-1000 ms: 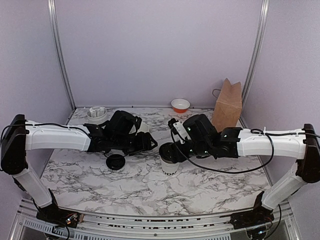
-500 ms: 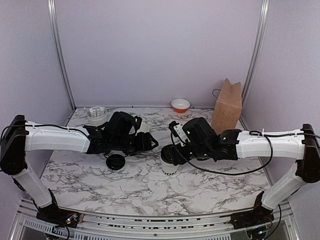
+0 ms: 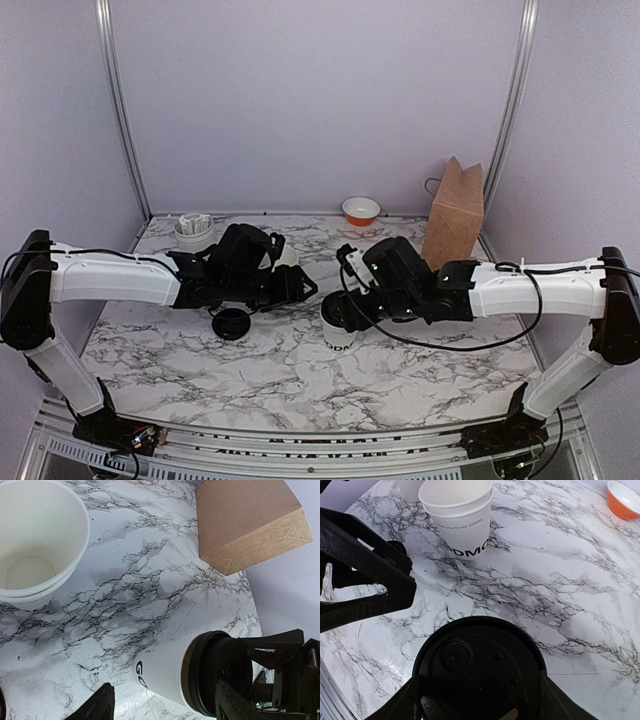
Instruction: Pack the takeout coffee
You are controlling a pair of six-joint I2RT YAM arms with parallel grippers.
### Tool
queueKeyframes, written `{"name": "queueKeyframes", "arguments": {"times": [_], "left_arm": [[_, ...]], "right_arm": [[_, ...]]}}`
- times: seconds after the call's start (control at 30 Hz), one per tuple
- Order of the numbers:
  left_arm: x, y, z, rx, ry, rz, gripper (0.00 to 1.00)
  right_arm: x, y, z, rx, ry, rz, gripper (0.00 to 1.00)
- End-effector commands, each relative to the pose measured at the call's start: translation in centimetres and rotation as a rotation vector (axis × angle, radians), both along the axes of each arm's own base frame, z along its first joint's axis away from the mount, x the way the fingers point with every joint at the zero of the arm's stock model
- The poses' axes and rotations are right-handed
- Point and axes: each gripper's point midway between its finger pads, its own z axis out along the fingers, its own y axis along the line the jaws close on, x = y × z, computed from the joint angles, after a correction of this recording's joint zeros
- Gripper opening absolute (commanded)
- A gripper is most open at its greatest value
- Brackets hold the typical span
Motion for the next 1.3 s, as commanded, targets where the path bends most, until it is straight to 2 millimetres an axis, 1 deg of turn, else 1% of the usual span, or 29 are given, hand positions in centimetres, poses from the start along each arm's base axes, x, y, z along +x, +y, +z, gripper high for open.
{"name": "queueKeyframes", "arguments": {"times": [0.0, 0.47, 0.63, 0.8, 0.9, 1.07, 1.27], "left_arm": [[-0.3, -0.7, 1.9, -0.041, -0.035, -0.03, 0.7], [-0.4, -1.2, 1.9, -0.042, -0.035, -0.047, 0.7], [-0.4, -1.3, 1.9, -0.043, -0.035, -0.051, 0.7], [-0.4, -1.4, 2.0, -0.043, -0.036, -0.053, 0.7], [-0.5, -1.4, 1.9, -0.043, -0.035, -0.053, 0.7], [-0.5, -1.4, 2.0, -0.044, -0.036, -0.054, 0.7], [-0.6, -1.8, 1.9, -0.043, -0.034, -0.063, 0.7]], "right_arm": [[0.3, 0.6, -0.1, 0.002, -0.018, 0.004, 0.65], [0.3, 0.7, -0.7, -0.007, -0.005, 0.004, 0.65], [0.2, 0.8, 0.0, -0.001, -0.01, 0.006, 0.65], [0.1, 1.1, 1.3, 0.011, -0.034, 0.008, 0.65], [0.0, 1.1, 1.4, 0.007, -0.035, 0.007, 0.65], [0.0, 1.0, 1.2, 0.002, -0.036, 0.002, 0.65], [-0.3, 1.0, 0.2, -0.018, -0.021, 0.006, 0.66]]}}
